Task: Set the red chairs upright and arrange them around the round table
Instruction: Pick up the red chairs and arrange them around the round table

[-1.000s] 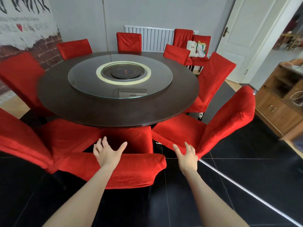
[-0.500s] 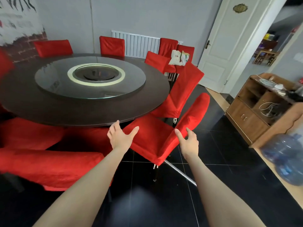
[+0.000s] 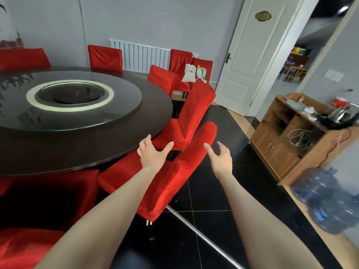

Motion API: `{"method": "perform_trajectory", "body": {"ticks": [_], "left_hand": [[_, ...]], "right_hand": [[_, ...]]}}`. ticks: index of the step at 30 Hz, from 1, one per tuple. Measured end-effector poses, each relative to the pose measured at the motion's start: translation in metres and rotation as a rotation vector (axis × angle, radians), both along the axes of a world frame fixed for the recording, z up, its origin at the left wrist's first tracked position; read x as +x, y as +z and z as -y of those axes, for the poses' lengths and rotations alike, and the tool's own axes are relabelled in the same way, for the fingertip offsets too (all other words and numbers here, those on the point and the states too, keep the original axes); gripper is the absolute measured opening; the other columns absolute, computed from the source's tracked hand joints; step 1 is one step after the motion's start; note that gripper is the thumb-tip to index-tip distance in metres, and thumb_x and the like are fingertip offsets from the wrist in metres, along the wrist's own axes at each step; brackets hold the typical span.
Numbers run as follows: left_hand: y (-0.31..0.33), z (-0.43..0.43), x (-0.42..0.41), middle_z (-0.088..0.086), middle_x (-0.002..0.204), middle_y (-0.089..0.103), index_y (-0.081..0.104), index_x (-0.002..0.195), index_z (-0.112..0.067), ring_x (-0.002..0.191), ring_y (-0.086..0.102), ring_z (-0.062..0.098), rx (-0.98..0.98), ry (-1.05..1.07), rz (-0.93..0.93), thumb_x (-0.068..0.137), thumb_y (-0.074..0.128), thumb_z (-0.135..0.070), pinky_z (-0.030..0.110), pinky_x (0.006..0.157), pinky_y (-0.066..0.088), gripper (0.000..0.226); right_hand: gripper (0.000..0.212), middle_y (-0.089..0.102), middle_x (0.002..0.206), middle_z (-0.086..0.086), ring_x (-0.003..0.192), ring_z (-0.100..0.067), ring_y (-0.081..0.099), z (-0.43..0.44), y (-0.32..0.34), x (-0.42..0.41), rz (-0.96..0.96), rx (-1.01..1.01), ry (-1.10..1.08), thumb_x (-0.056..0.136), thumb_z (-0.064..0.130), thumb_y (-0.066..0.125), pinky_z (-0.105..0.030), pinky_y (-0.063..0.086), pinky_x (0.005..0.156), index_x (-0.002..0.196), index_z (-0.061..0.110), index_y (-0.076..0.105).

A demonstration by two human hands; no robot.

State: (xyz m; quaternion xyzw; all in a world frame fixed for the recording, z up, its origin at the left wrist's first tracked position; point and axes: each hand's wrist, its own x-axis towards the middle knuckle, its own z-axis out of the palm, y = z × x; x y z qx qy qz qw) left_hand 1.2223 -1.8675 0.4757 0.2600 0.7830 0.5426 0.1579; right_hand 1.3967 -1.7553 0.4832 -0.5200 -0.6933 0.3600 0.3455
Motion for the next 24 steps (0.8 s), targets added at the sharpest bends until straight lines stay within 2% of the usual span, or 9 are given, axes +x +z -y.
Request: {"method": "perform_trajectory", "body": {"ticks": [5,12,18,24], "left_hand": [[-0.003,-0.072,0.01,0.007,0.155,0.024,0.023,0.153,-0.014,0.143,0.016,0.027,-0.028,0.049,0.034,0.082,0.068,-0.055,0.044,0.111,0.029,0.093],[-0.014,-0.115,0.004,0.006,0.155,0.024,0.026,0.152,-0.014,0.144,0.016,0.028,-0.069,0.201,0.061,0.081,0.069,-0.056,0.045,0.112,0.027,0.092],[-0.032,-0.138,0.005,0.008,0.154,0.027,0.029,0.151,-0.013,0.142,0.017,0.03,-0.115,0.44,0.088,0.081,0.071,-0.055,0.042,0.114,0.023,0.091],[-0.046,-0.169,0.049,0.013,0.154,0.028,0.031,0.15,-0.01,0.141,0.022,0.034,-0.146,0.713,0.104,0.08,0.071,-0.056,0.044,0.115,0.02,0.092]], "right_hand": [[0.081,0.034,0.155,0.001,0.142,-0.026,0.032,-0.093,0.007,-0.003,-0.02,-0.042,0.043,0.085,0.067,0.057,-0.044,0.029,0.111,0.149,0.022,0.037],[0.08,0.036,0.154,0.001,0.142,-0.026,0.031,-0.174,-0.003,-0.018,-0.029,-0.095,0.151,0.085,0.065,0.059,-0.044,0.029,0.113,0.149,0.022,0.038],[0.08,0.036,0.154,0.001,0.143,-0.026,0.029,-0.24,-0.019,-0.034,-0.005,-0.118,0.314,0.085,0.065,0.059,-0.042,0.028,0.113,0.149,0.021,0.038],[0.079,0.032,0.156,0.001,0.146,-0.025,0.018,-0.307,-0.029,-0.035,0.066,-0.122,0.524,0.086,0.065,0.057,-0.045,0.025,0.115,0.15,0.022,0.037]]}}
